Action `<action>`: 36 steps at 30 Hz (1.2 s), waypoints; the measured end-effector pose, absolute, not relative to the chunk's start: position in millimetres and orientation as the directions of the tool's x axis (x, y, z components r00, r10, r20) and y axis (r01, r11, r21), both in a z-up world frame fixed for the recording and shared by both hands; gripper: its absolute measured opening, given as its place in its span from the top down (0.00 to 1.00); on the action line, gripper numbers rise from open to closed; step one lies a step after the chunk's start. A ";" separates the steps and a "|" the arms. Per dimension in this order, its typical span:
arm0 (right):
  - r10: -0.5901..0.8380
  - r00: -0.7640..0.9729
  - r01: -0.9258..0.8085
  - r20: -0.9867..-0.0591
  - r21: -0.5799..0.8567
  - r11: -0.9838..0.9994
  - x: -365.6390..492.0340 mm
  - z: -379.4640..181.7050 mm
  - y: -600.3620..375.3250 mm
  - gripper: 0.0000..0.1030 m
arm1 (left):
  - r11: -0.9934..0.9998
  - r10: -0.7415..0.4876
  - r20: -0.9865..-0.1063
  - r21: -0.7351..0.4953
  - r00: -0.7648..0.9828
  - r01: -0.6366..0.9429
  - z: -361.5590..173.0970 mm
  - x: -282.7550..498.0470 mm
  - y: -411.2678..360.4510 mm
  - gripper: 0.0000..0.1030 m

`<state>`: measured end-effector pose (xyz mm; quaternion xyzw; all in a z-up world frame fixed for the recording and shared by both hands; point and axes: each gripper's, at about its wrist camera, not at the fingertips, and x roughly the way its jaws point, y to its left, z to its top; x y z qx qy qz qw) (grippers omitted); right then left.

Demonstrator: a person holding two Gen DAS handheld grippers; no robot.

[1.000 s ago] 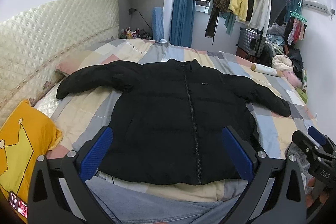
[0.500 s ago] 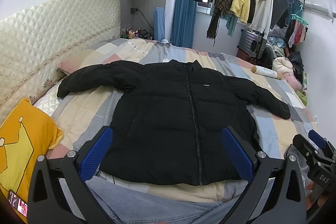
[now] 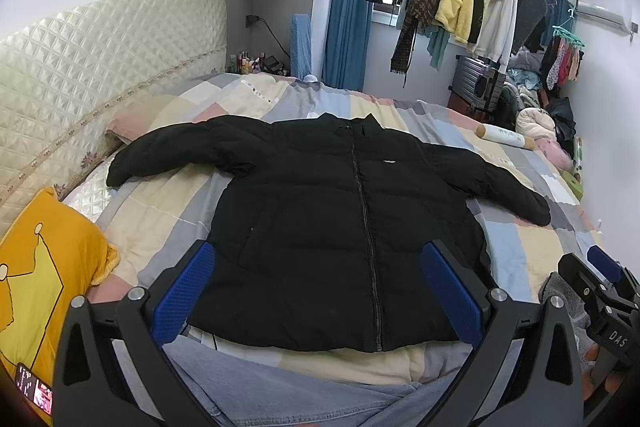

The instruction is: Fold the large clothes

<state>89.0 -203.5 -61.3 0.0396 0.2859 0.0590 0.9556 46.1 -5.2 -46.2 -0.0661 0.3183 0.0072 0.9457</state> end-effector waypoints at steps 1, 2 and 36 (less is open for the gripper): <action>0.135 0.830 -0.089 -0.542 0.111 0.990 88.6 -61.2 -203.8 0.00 | 0.991 -0.029 -0.603 -0.120 0.797 -0.055 -45.1 45.9 -6.7 0.00; 0.136 0.829 -0.089 -0.542 0.112 0.990 88.2 -61.0 -204.1 0.00 | 0.991 -0.029 -0.604 -0.119 0.797 -0.055 -44.5 45.6 -6.8 0.00; 0.136 0.828 -0.086 -0.545 0.116 0.990 85.8 -59.8 -207.3 0.00 | 0.991 -0.041 -0.605 -0.123 0.796 -0.043 -42.6 46.4 -14.9 0.00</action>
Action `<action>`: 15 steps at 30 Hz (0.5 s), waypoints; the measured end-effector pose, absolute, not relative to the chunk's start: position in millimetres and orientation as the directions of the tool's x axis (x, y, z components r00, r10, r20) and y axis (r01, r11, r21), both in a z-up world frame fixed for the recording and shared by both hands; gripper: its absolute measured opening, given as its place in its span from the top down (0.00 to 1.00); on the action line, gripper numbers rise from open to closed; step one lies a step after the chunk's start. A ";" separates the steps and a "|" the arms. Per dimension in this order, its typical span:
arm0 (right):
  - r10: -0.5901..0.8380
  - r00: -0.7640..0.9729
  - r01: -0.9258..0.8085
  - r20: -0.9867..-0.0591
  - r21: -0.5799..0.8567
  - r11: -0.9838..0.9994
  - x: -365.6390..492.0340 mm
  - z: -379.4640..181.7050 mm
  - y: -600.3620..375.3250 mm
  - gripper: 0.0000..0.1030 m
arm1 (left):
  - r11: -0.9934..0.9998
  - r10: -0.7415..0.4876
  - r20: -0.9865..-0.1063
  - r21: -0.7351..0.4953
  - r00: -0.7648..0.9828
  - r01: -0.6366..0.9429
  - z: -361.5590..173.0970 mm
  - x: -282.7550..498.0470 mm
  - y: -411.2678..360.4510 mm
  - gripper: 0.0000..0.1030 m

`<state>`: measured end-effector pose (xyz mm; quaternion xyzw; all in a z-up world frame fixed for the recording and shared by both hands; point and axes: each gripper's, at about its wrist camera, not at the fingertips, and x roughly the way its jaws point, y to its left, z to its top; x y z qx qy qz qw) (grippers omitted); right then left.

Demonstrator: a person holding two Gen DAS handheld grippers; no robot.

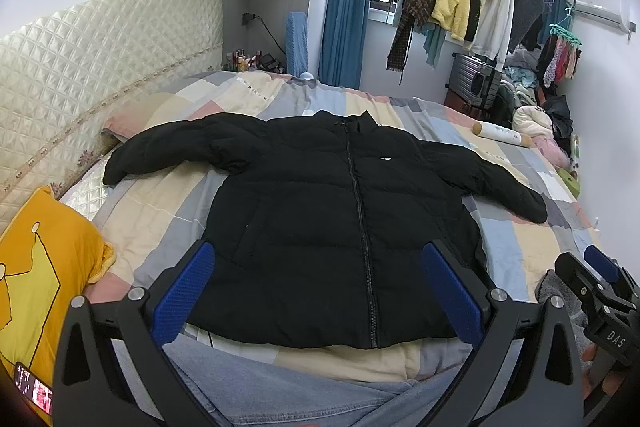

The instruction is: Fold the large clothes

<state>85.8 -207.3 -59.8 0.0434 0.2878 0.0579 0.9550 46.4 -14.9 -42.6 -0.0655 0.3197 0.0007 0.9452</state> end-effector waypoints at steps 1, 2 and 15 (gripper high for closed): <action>0.136 0.828 -0.085 -0.545 0.117 0.989 85.7 -59.9 -206.9 0.00 | 0.991 -0.042 -0.606 -0.125 0.794 -0.043 -42.8 46.6 -15.2 0.00; 0.137 0.827 -0.086 -0.545 0.119 0.989 85.5 -59.8 -207.1 0.00 | 0.991 -0.043 -0.606 -0.125 0.795 -0.043 -43.6 46.1 -14.6 0.00; 0.132 0.833 -0.077 -0.538 0.123 0.989 101.4 -50.7 -215.2 0.00 | 0.989 -0.059 -0.584 -0.144 0.810 -0.031 -33.8 56.8 -12.8 0.00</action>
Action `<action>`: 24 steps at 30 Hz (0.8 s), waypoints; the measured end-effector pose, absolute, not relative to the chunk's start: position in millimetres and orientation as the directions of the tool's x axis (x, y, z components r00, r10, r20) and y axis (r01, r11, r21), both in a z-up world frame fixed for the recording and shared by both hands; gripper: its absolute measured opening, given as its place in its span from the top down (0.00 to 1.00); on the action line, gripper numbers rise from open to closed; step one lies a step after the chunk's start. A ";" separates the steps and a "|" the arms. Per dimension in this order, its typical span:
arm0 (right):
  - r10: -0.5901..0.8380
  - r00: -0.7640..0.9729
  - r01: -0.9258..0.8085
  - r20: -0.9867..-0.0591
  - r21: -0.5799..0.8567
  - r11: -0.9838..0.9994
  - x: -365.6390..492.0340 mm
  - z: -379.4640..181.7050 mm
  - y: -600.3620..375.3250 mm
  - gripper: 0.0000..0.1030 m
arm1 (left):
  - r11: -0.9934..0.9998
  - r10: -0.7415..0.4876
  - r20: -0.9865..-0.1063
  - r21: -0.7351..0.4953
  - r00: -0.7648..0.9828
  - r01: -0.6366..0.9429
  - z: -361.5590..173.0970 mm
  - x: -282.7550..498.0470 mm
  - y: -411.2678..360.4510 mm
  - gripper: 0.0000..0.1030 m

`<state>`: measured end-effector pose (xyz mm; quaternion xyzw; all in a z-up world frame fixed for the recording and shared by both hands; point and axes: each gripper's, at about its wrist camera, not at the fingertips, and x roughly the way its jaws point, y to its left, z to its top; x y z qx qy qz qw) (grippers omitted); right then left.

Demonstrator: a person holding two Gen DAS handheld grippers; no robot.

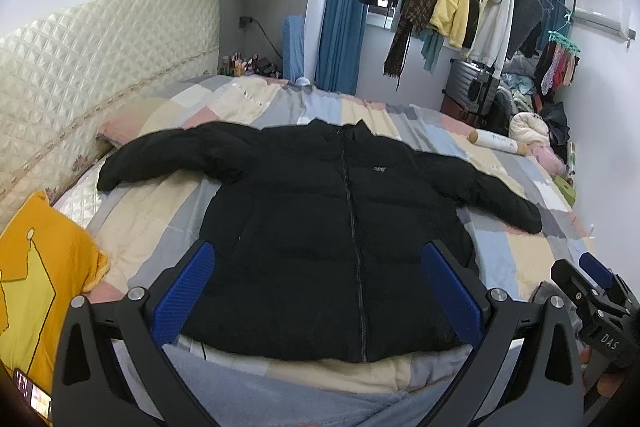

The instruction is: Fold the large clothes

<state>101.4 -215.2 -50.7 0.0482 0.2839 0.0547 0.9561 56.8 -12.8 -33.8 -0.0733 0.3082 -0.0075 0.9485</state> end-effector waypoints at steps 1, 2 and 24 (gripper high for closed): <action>0.133 0.835 -0.078 -0.534 0.125 0.989 104.9 -47.5 -218.0 0.00 | 0.989 -0.063 -0.578 -0.148 0.814 -0.028 -30.2 60.7 -13.2 0.00; 0.130 0.839 -0.076 -0.529 0.124 0.989 108.2 -44.3 -220.6 0.00 | 0.988 -0.069 -0.573 -0.152 0.816 -0.024 -27.2 64.5 -13.7 0.00; -0.019 0.885 0.103 -0.465 0.158 0.982 223.3 -71.8 -316.4 0.00 | 0.991 -0.125 -0.555 -0.114 0.823 0.073 -71.3 191.0 -15.4 0.00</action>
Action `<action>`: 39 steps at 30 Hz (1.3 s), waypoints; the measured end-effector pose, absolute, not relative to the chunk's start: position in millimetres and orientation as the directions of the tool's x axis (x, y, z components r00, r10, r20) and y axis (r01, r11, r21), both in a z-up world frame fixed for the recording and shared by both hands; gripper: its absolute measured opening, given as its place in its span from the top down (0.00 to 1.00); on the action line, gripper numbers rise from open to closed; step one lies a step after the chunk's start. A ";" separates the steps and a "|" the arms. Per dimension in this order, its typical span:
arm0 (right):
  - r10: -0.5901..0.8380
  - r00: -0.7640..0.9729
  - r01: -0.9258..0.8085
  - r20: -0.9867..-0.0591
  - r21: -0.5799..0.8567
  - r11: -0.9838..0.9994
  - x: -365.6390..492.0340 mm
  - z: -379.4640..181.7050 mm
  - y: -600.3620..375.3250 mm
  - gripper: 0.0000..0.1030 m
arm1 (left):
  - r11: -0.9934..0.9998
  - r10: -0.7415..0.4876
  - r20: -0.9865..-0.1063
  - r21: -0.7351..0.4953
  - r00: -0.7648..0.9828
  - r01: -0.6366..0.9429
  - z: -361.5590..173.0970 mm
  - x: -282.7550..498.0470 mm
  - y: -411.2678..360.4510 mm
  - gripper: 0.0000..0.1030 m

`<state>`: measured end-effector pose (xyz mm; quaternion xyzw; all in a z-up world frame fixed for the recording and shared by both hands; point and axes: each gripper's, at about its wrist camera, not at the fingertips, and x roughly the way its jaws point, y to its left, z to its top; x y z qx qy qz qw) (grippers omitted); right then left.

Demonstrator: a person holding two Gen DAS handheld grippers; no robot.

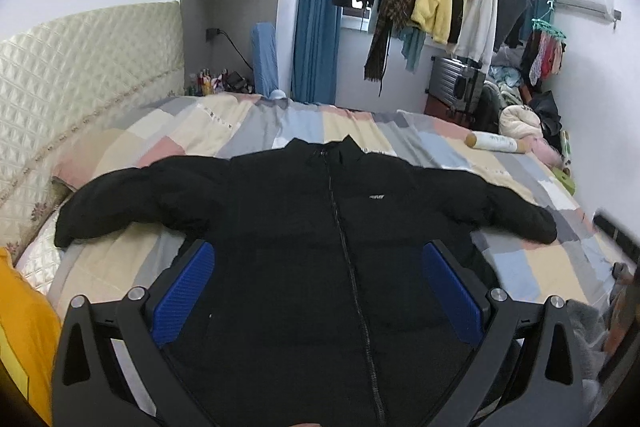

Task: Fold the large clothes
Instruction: 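Reach the right tool to the jacket sleeve cuff and close on it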

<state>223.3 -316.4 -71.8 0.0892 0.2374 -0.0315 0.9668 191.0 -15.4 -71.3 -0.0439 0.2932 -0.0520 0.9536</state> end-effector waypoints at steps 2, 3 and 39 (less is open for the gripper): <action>-0.041 0.893 0.124 -0.449 0.156 0.980 239.0 -76.5 -335.3 0.00 | 0.989 -0.141 -0.558 -0.122 0.818 0.088 -81.0 198.4 -13.9 0.00; -0.048 0.895 0.130 -0.443 0.155 0.979 246.4 -79.7 -344.6 0.00 | 0.988 -0.144 -0.558 -0.124 0.817 0.090 -83.1 201.8 -13.3 0.00; -0.223 0.853 0.516 -0.472 0.702 0.490 419.6 -333.4 -740.4 0.47 | 0.986 -0.037 -0.677 -0.143 0.735 -0.082 -206.8 313.9 2.2 0.00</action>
